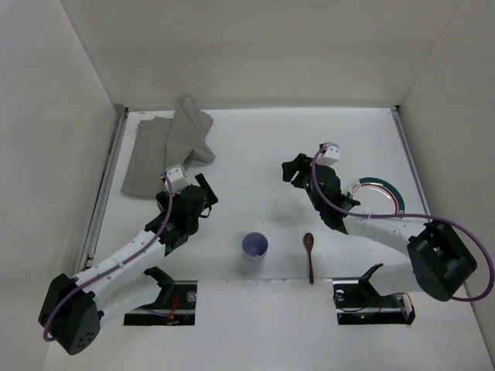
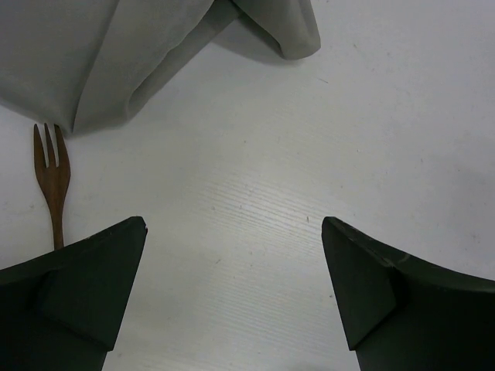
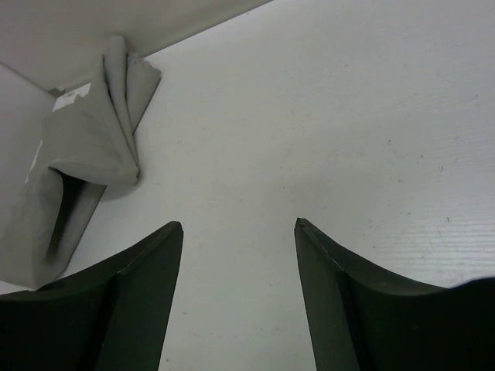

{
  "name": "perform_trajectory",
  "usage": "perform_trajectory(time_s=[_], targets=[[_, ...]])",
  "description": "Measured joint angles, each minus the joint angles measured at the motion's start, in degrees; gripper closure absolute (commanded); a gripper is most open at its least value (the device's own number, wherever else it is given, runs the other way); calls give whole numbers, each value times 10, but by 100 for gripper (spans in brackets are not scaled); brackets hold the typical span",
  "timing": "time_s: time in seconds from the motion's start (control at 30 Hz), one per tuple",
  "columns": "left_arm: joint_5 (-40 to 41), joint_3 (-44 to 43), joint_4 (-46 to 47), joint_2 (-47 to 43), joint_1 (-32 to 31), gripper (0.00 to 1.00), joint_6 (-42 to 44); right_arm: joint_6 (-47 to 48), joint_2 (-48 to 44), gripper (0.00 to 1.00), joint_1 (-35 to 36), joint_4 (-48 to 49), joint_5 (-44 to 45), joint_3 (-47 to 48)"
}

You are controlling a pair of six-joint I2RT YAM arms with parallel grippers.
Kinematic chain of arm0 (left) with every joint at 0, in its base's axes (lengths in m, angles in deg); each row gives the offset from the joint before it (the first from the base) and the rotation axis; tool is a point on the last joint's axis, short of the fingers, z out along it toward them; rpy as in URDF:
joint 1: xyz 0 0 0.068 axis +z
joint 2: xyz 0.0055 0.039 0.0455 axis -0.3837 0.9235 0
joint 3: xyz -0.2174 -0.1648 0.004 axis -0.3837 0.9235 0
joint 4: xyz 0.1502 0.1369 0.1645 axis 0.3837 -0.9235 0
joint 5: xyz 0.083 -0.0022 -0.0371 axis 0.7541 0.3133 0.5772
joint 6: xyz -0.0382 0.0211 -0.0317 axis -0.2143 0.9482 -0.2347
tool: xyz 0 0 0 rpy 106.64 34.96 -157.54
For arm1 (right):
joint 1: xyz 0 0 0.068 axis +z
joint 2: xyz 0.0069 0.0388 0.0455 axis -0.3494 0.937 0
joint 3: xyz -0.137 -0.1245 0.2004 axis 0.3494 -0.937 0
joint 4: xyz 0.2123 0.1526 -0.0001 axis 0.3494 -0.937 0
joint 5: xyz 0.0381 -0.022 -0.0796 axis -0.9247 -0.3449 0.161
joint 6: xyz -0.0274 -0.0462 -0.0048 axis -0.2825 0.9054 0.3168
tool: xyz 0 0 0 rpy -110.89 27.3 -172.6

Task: Set the dinner table for one person

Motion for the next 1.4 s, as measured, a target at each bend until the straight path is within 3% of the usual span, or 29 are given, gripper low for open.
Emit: perform_trajectory(time_s=[0.27,0.43,0.5,0.6,0.77,0.97,1.0,1.03,1.07,1.1,1.17,1.23,1.4], targets=[[2,-8,21,24,0,0,9,0,2,46,0,0,-2,0],[14,-28,43,70,30,0,28,1,2,82,2,0,-7,0],[16,-37,63,92,52,0,36,0,2,86,3,0,-10,0],[15,-51,96,128,86,0,52,0,2,81,3,-5,-17,0],[-8,-90,140,190,133,0,77,-2,2,48,3,-5,-21,0],[-32,-118,185,232,165,0,87,-2,4,39,3,-3,-23,0],[-34,-127,188,243,170,9,89,-2,5,39,3,-4,-23,0],[-37,-138,191,256,175,28,91,-2,5,39,3,-4,-23,0],[-41,-151,194,271,181,54,93,-2,5,39,3,-3,-23,0],[-45,-164,197,286,187,65,96,-2,5,39,3,-2,-23,0],[-53,-186,198,311,198,63,108,-2,9,39,3,-1,-24,0],[-63,-212,196,339,208,52,112,-1,13,38,3,-1,-27,0],[-79,-272,189,399,223,36,114,-1,16,38,3,0,-35,0]])
